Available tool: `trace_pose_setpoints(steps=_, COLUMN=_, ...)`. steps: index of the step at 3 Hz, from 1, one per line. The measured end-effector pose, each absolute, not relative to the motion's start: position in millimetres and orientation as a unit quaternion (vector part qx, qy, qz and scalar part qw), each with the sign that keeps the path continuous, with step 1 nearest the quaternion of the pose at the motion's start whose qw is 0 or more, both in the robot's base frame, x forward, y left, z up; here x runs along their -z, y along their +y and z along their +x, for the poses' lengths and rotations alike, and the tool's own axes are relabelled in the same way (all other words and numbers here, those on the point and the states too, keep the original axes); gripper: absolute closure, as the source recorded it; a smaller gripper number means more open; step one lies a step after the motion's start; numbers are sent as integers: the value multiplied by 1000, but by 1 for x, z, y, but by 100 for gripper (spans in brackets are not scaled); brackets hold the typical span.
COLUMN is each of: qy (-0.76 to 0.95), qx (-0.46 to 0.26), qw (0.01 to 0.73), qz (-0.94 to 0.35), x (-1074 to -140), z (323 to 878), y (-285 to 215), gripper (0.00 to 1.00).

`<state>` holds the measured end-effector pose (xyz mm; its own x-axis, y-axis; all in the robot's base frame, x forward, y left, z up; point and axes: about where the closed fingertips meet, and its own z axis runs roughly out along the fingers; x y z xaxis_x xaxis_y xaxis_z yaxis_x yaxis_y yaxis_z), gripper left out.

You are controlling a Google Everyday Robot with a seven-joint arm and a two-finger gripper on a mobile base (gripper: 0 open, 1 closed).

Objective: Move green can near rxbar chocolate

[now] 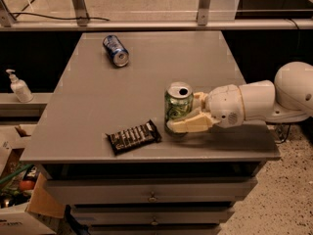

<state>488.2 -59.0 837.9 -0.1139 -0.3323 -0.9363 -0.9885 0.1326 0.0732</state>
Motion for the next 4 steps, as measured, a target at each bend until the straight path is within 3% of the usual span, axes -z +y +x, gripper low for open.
trace_pose_setpoints(steps=2, qy=631, qx=-399, qw=412, qz=-522, x=-838, z=488, y=-59, gripper=13)
trace_pose_setpoints(steps=3, qy=633, qx=-401, qw=415, qz=-517, x=-829, z=487, y=-62, gripper=0)
trace_pose_setpoints(steps=4, qy=634, qx=-395, qw=429, qz=-508, x=-832, z=493, y=-73, gripper=0)
